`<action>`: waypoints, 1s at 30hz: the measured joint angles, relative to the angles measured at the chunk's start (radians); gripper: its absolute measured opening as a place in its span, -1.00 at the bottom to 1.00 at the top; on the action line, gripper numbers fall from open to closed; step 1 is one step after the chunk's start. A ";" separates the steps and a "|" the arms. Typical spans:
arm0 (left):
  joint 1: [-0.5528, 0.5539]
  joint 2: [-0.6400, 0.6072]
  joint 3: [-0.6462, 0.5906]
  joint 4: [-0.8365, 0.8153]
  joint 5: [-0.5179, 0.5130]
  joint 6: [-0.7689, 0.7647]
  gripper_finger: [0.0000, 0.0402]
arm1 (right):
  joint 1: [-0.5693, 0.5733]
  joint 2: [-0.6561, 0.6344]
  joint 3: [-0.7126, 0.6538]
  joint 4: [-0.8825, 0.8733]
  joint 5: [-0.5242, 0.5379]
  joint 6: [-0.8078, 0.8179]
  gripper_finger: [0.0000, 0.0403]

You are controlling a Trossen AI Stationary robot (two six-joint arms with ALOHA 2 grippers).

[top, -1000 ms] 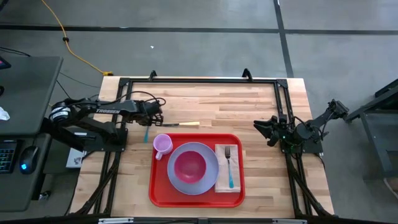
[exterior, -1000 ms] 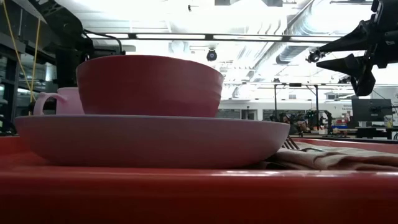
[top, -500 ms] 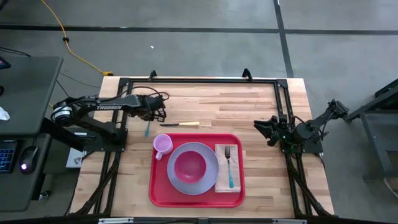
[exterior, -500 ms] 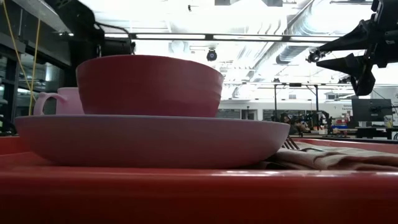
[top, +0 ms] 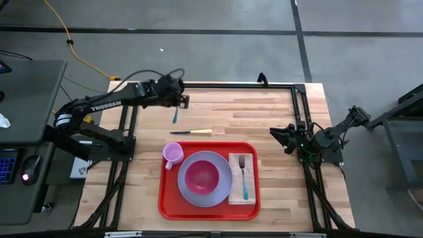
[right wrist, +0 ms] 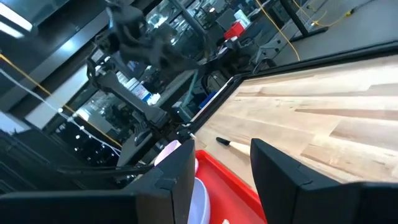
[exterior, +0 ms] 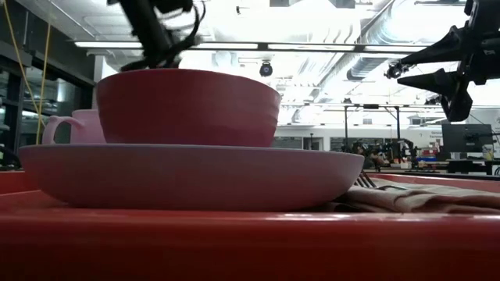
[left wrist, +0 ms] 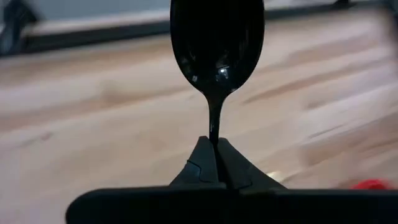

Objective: Set up tray
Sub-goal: Put the blue spoon on the brown napkin to the left of the blue fork

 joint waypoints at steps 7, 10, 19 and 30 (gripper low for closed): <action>-0.031 0.030 0.119 0.175 0.062 0.023 -0.95 | -0.041 0.001 0.000 0.001 -0.026 0.016 -0.34; -0.066 0.077 0.165 0.220 0.071 0.022 -0.95 | -0.065 0.012 0.000 0.021 -0.055 0.010 -0.34; -0.161 0.335 0.388 0.282 0.127 0.043 -0.95 | -0.128 0.141 0.000 0.314 -0.170 -0.130 -0.34; -0.198 0.621 0.700 0.277 0.210 0.083 -0.95 | -0.142 0.409 0.080 0.590 -0.225 -0.273 -0.34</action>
